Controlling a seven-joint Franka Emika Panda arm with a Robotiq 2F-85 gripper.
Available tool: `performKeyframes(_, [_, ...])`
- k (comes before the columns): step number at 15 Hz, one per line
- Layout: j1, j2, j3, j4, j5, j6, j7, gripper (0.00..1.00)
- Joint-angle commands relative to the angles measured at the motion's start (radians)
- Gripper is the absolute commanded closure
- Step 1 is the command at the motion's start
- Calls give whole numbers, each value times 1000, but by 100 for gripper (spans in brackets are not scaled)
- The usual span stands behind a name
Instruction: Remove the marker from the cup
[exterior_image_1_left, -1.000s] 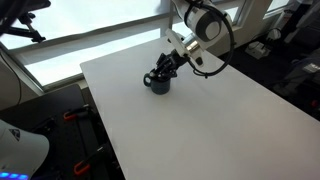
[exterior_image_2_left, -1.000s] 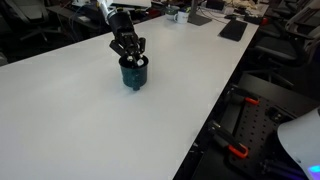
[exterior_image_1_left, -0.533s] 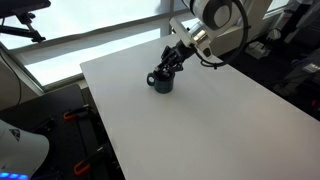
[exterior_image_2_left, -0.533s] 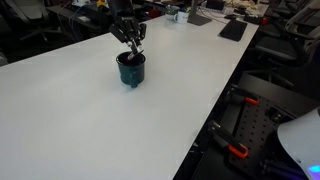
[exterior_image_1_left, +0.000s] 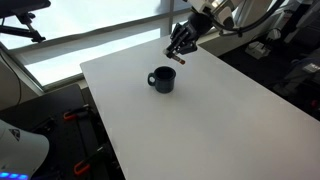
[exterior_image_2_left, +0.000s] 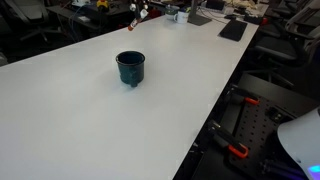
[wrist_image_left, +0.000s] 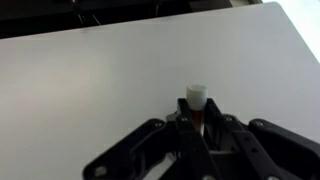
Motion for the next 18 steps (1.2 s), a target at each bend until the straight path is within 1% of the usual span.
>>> performKeyframes(1, [17,-4,-47,-59,-18,160,116,95])
performKeyframes(6, [43,150,-96,-40,-87,389,308,95])
performKeyframes(8, [61,215,-121,-19,-122,453,391,95])
performKeyframes(10, [77,261,-141,-6,-147,486,463,95])
performKeyframes(11, [48,234,-113,-35,-123,476,394,79])
performKeyframes(13, [59,264,-125,-22,-136,488,430,79])
performKeyframes(18, [62,267,-128,-7,-138,488,433,79])
